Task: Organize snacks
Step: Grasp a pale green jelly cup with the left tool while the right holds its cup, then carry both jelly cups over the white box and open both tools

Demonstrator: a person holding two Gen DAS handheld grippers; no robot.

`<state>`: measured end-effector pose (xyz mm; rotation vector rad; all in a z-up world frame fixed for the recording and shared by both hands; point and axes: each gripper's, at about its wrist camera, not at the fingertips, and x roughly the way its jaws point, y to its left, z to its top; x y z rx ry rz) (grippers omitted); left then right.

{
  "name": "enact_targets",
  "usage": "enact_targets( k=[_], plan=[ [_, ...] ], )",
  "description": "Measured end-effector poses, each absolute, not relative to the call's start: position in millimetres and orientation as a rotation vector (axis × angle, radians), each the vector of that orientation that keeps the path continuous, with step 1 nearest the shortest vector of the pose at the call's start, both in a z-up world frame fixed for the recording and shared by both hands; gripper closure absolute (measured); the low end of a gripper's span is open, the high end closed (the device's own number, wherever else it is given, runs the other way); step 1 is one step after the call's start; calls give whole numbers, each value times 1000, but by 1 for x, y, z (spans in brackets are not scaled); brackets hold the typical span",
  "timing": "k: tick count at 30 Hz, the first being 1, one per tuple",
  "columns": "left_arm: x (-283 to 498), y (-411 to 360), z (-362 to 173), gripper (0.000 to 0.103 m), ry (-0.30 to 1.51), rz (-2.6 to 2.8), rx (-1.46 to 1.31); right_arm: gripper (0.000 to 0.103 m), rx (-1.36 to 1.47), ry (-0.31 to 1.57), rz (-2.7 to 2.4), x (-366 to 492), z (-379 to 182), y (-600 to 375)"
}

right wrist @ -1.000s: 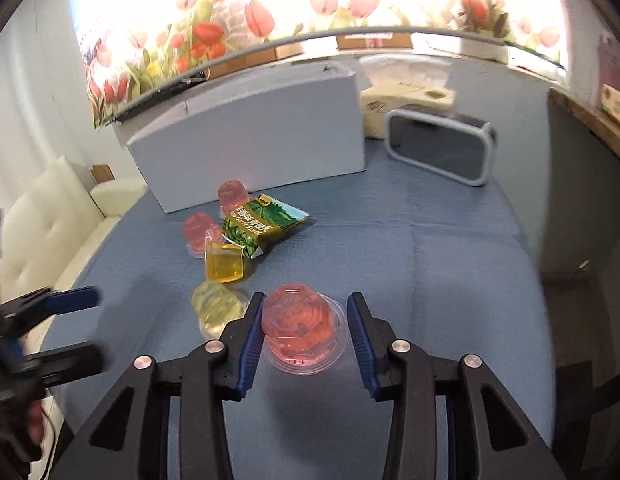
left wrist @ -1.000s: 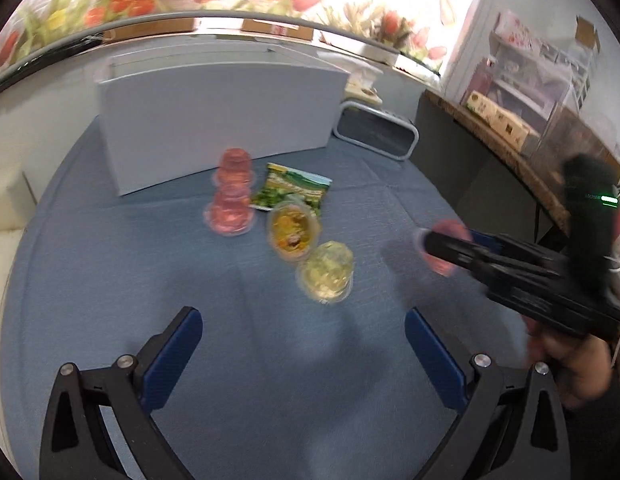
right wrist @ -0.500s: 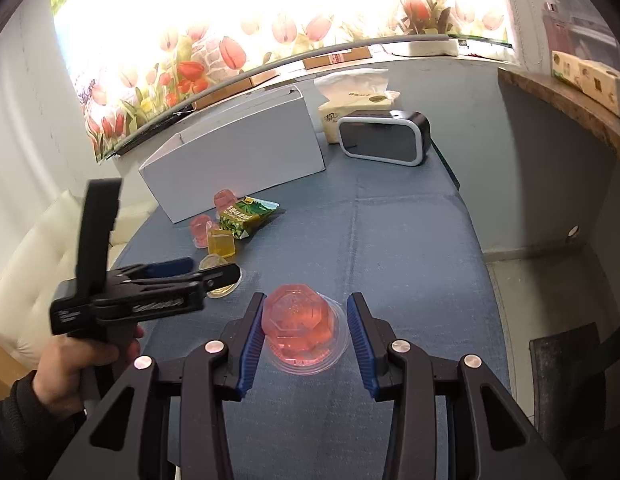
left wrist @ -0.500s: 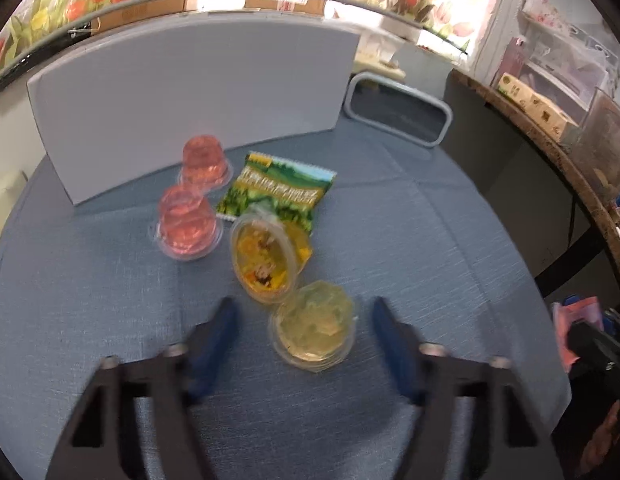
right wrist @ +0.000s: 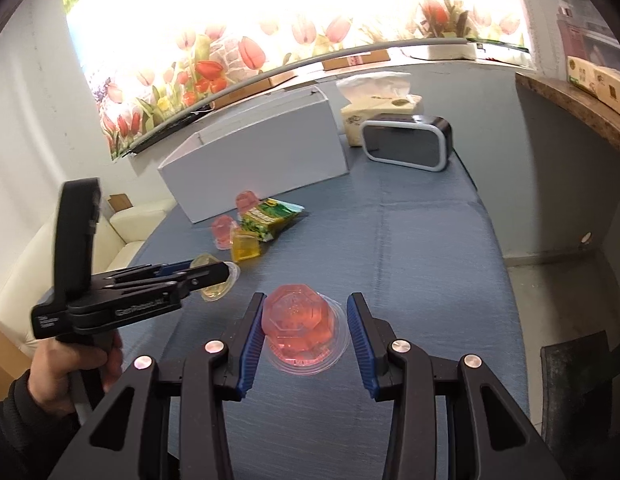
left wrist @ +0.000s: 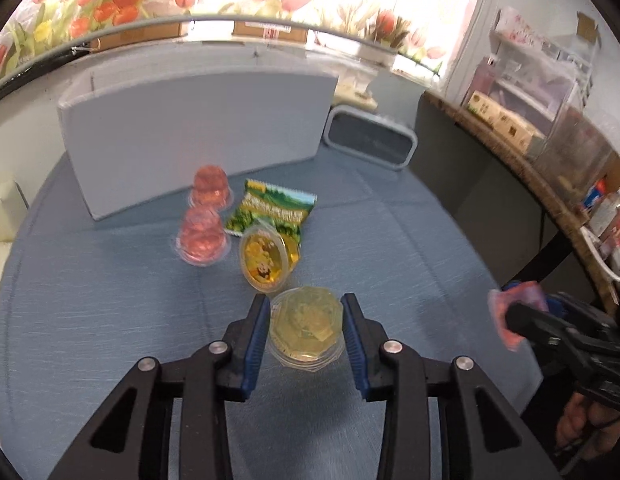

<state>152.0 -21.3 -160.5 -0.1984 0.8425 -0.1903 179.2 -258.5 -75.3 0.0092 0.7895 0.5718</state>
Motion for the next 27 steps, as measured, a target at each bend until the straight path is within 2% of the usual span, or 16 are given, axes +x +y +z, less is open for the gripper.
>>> enact_targets(
  k=[5,14,15,16,17,23,27],
  plan=[
    [144,3,-125,63,776,-188,-204,59,-17,770,632,190,-63,-228],
    [178,50,-58,64,642,-153,-191,59,-34,704,720,247,-25,-162],
    [185,55,-52,66,634,-157,-194,59,-30,697,726,261,-18,-154],
    [193,60,-47,77,623,-156,-193,59,-27,695,731,269,-14,-150],
    [204,64,-42,81,620,-152,-185,59,-26,690,736,284,-8,-141],
    [276,95,-38,82,637,-150,-177,59,-78,676,720,352,22,-92],
    [292,109,-48,82,670,-119,-180,59,-72,679,715,379,28,-78]
  ],
)
